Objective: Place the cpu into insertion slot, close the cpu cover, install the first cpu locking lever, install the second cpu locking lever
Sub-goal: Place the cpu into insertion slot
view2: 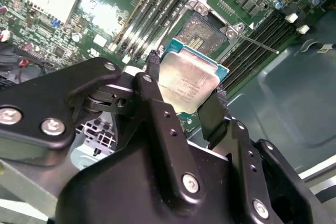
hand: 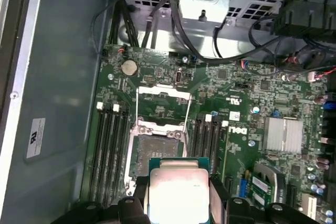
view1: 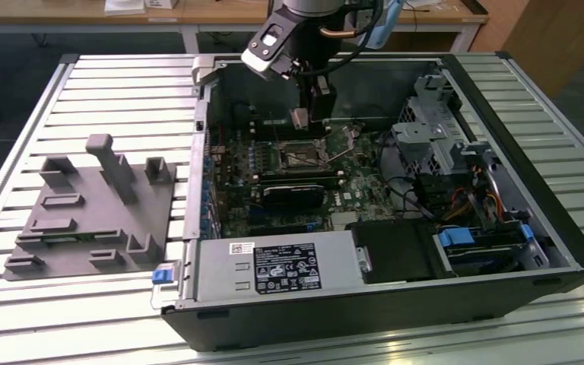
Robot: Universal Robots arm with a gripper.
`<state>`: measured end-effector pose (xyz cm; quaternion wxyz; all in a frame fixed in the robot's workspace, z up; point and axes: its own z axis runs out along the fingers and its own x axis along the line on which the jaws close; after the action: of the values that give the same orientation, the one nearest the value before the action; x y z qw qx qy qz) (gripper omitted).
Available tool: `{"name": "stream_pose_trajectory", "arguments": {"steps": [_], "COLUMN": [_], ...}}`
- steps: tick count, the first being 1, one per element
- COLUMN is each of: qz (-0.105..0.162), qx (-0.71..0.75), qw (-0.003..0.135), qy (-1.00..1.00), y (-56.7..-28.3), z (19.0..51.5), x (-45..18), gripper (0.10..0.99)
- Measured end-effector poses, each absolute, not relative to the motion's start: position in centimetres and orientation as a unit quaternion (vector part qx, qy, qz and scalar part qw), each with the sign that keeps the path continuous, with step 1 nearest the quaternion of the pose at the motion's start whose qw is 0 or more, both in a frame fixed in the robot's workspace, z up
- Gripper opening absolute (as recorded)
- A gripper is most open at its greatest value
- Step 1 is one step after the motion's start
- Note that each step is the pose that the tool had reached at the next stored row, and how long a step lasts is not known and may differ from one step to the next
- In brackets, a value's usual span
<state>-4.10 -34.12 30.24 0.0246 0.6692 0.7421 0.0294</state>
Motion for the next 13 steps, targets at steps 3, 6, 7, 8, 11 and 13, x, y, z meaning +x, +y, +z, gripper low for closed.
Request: {"name": "stream_pose_trajectory", "arguments": {"steps": [3, 6, 7, 8, 11, 13], "qz": [0.029, 0.030, 0.032, 0.034, 0.036, 0.036], "qx": [0.669, 0.670, 0.670, 0.670, 0.673, 0.680], "qw": [0.025, 0.026, 0.028, 0.030, 0.033, 0.034], "qy": [0.742, 0.742, 0.741, 0.741, 0.738, 0.731], "y": [-33.4, -33.2, -33.2, -33.1, -33.0, -33.0], "z": [30.0, 29.7, 29.7, 29.6, 29.4, 29.1], "x": [-4.0, -4.0, -4.0, -4.0, -4.0, -4.0], "gripper": [0.541, 0.541, 0.541, 0.541, 0.541, 0.541]}}
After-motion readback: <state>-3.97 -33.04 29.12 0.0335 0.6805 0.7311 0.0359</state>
